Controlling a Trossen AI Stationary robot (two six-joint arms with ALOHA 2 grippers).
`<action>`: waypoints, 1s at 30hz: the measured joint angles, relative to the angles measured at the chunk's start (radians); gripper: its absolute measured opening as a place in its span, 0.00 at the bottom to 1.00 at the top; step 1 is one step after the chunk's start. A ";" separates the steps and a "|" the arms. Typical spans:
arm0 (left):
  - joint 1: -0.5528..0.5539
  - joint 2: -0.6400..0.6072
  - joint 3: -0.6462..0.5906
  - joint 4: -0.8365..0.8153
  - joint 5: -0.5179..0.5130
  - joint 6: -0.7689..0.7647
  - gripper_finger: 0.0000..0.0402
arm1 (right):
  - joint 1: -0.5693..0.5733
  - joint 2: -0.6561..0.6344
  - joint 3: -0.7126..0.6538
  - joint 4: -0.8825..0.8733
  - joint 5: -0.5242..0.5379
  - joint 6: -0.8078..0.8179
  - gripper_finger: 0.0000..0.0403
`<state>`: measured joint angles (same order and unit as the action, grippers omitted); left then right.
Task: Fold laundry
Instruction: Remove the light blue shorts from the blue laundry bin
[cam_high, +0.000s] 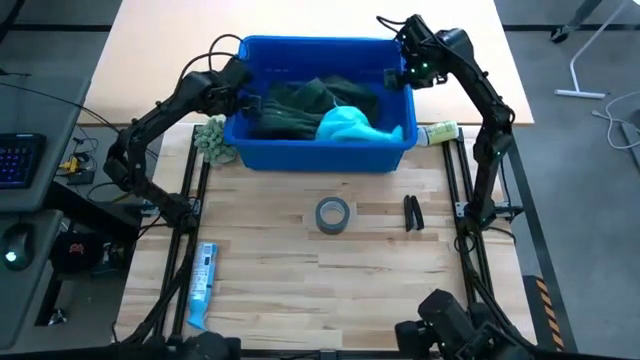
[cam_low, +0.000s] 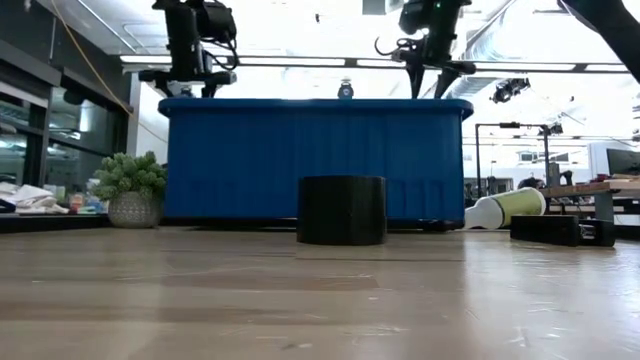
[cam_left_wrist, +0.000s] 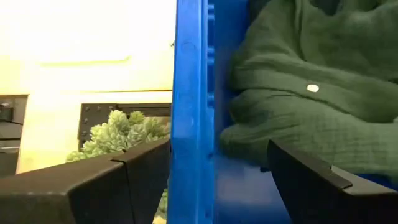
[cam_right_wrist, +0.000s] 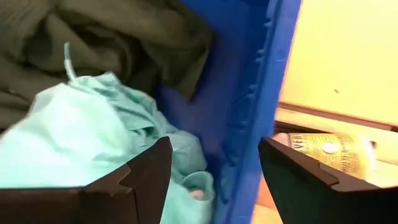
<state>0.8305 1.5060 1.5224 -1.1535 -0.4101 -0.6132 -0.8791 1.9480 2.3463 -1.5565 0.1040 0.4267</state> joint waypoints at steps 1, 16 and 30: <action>-0.009 0.000 -0.001 0.003 -0.011 -0.003 0.60 | 0.002 0.000 0.000 0.000 0.004 0.001 0.56; -0.109 0.001 -0.002 0.506 0.220 0.185 0.61 | 0.052 0.000 -0.003 0.087 -0.113 -0.076 0.56; -0.132 0.001 -0.002 0.621 0.406 0.391 0.61 | 0.151 0.002 -0.004 0.098 -0.493 -0.432 0.56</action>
<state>0.6990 1.5070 1.5204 -0.5321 -0.0037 -0.2218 -0.7284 1.9499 2.3425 -1.4587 -0.3894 -0.0050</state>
